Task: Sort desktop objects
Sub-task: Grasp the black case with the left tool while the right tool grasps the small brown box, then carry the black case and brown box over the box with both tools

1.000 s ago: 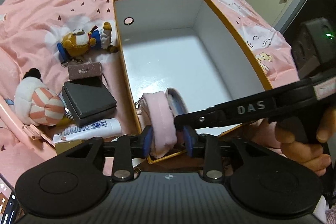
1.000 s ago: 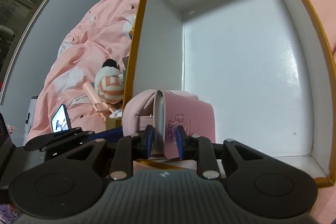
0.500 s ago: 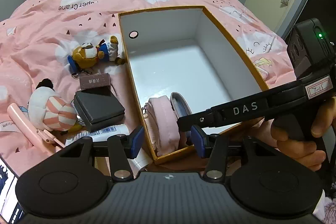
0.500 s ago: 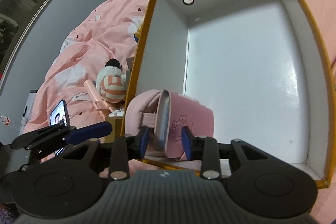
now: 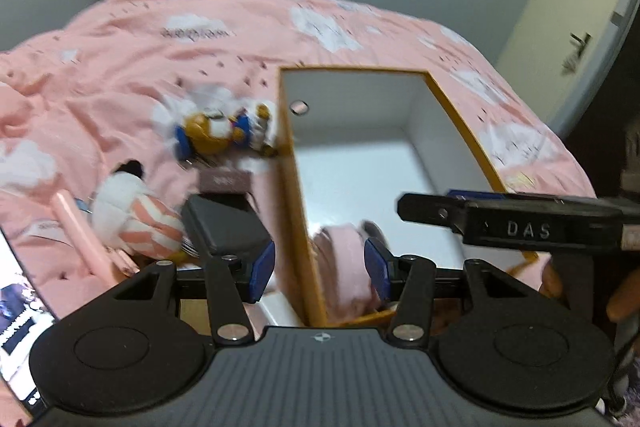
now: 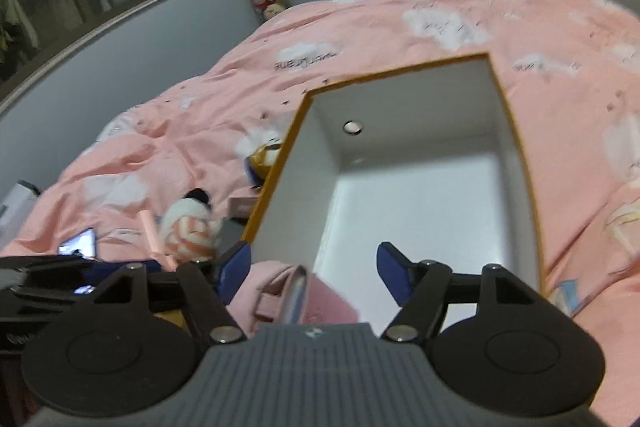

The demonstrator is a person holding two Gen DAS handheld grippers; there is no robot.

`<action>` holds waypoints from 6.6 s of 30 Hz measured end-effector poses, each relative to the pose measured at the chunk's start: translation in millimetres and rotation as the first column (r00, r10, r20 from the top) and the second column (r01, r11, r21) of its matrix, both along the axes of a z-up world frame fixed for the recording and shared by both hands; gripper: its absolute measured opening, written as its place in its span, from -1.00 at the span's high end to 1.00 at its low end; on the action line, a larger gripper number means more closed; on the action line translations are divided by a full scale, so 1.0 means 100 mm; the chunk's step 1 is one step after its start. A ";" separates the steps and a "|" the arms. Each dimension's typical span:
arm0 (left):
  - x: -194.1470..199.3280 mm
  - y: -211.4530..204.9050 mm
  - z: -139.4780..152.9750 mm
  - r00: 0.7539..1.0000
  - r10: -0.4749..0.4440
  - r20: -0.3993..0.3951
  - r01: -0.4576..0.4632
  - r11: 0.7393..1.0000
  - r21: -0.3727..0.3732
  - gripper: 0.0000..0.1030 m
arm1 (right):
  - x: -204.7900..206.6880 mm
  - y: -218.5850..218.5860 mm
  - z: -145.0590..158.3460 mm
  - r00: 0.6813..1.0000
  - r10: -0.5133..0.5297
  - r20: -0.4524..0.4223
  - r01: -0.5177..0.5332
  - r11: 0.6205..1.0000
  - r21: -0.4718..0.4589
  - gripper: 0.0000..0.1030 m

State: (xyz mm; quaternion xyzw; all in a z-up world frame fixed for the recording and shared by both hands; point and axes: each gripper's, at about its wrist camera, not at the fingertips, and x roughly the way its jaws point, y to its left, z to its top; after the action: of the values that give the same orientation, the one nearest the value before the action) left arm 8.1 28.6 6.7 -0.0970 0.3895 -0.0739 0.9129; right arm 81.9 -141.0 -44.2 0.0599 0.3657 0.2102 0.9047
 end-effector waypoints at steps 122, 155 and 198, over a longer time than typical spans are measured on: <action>0.20 0.20 0.56 0.981 0.125 0.146 -0.111 0.989 -0.100 0.23 | 0.25 -0.33 -0.09 0.998 0.024 -0.054 -0.031 0.991 -0.129 0.53; 0.64 -0.82 -0.39 0.981 -0.195 -0.021 0.195 0.979 0.058 0.23 | 0.19 -0.47 -0.18 0.994 -0.078 -0.078 0.063 0.981 -0.181 0.53; 0.70 -0.77 -0.40 0.915 -0.284 -0.285 0.260 0.958 -0.122 0.12 | 0.31 -0.38 -0.21 0.995 -0.039 -0.089 0.024 0.986 -0.163 0.52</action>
State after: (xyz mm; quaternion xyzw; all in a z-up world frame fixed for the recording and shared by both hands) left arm 78.5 -48.4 -33.7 -0.0894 0.5296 -0.2006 0.8193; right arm 113.2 -179.5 -65.6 0.0019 0.4216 0.1626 0.8921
